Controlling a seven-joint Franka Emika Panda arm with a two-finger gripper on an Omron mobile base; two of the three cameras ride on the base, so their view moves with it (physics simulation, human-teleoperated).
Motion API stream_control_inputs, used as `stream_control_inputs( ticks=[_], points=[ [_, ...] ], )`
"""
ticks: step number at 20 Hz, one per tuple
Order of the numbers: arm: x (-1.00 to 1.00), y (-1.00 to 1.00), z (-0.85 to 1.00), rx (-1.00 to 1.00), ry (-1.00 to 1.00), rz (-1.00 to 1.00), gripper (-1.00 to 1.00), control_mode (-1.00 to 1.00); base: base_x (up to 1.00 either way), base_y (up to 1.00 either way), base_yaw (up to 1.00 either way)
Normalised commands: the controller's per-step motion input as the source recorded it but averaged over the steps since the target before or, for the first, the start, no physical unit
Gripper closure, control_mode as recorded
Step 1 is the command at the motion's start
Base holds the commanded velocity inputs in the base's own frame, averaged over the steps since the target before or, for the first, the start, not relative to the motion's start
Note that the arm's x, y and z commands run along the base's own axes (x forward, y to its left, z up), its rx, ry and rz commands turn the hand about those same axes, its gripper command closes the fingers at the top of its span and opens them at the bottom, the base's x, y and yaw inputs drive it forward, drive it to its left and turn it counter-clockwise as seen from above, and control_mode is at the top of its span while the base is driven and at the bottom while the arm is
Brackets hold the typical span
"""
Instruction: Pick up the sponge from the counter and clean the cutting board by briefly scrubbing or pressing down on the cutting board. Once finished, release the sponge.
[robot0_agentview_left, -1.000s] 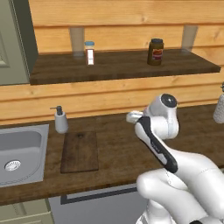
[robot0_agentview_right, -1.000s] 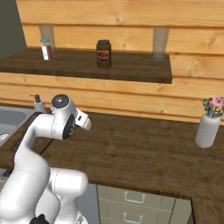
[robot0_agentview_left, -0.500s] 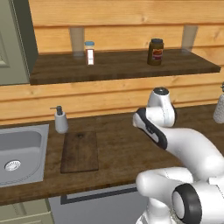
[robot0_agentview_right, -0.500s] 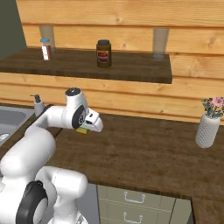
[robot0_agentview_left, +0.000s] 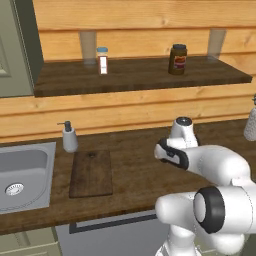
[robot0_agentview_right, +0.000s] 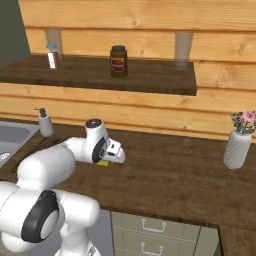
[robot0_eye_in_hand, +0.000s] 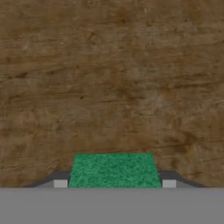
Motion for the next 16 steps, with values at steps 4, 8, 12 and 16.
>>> stream_control_inputs(
  ticks=[4, 8, 12, 16],
  points=[
    [0.16, 0.00, -0.56, -0.04, 0.00, 0.02, 1.00, -1.00, 0.00, 0.00, 0.00],
    [0.14, -0.09, -0.37, -0.01, 0.00, 0.01, 1.00, -1.00, 0.00, 0.00, 0.00],
    [0.03, -0.14, -0.37, 0.00, 0.00, 0.01, 1.00, -1.00, 0.00, 0.00, 0.00],
    [0.00, -0.04, -0.43, 0.00, 0.00, 0.01, -1.00, -1.00, 0.00, 0.00, 0.00]
  ],
)
